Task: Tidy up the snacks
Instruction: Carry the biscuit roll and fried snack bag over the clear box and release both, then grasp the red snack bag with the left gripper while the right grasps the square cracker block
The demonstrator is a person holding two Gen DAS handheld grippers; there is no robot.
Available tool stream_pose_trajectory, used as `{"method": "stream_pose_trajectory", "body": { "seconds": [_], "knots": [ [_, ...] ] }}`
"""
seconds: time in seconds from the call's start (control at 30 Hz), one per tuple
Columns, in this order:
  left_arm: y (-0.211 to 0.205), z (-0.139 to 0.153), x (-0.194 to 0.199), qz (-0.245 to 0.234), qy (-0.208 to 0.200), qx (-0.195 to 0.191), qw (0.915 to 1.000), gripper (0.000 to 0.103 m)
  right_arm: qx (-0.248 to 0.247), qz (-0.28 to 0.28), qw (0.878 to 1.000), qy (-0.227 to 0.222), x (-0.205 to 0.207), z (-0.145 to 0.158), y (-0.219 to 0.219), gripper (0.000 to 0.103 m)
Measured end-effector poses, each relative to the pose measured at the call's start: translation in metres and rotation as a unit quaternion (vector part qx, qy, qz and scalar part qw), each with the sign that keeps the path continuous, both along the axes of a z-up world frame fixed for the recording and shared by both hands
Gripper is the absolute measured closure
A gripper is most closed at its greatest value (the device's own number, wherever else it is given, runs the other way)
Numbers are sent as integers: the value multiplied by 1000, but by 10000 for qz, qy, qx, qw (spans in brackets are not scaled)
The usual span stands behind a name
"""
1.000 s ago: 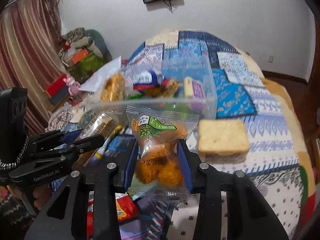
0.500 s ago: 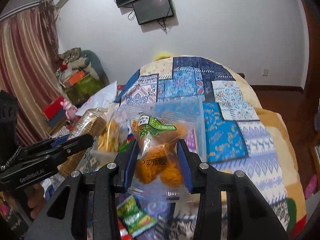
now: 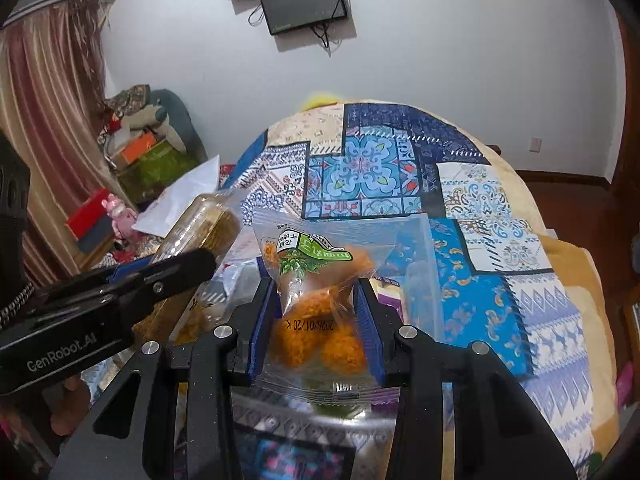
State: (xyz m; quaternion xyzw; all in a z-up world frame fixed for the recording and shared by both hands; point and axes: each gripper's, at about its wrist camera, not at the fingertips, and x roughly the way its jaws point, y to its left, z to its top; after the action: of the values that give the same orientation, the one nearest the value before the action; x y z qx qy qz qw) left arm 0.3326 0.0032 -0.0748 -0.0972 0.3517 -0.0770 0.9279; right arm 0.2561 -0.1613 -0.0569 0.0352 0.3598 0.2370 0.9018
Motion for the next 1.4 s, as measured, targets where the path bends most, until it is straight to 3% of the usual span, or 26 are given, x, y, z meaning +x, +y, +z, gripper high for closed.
{"method": "stream_pose_trajectory", "body": {
  "seconds": [0.23, 0.53, 0.63, 0.8, 0.9, 0.97, 1.07, 1.4],
  "knots": [
    [1, -7, 12, 92, 66, -91, 9999, 66, -188, 75, 9997, 167, 8, -10, 2, 64],
    [-7, 18, -24, -80, -195, 126, 9997, 62, -149, 52, 9999, 25, -16, 12, -21, 59],
    [-7, 21, -42, -52, -194, 247, 9995, 51, -255, 19, 9997, -38, -29, 19, -30, 58],
    [-3, 19, -79, 101, -169, 472, 9987, 32, -539, -143, 9984, -89, -53, 20, -52, 47],
    [1, 13, -98, 161, -92, 594, 9981, 27, -659, -248, 9975, 42, -63, 10, -65, 38],
    [5, 6, -110, 240, -37, 635, 9977, 23, -806, -357, 9960, 122, -67, -1, -71, 26],
    [9, -9, -122, 252, 133, 703, 9971, 22, -990, -498, 9933, 327, -70, -21, -81, 18],
    [1, -47, -124, 83, 553, 660, 9963, 22, -905, -510, 9905, 900, -49, -57, -79, 12]
  ]
}}
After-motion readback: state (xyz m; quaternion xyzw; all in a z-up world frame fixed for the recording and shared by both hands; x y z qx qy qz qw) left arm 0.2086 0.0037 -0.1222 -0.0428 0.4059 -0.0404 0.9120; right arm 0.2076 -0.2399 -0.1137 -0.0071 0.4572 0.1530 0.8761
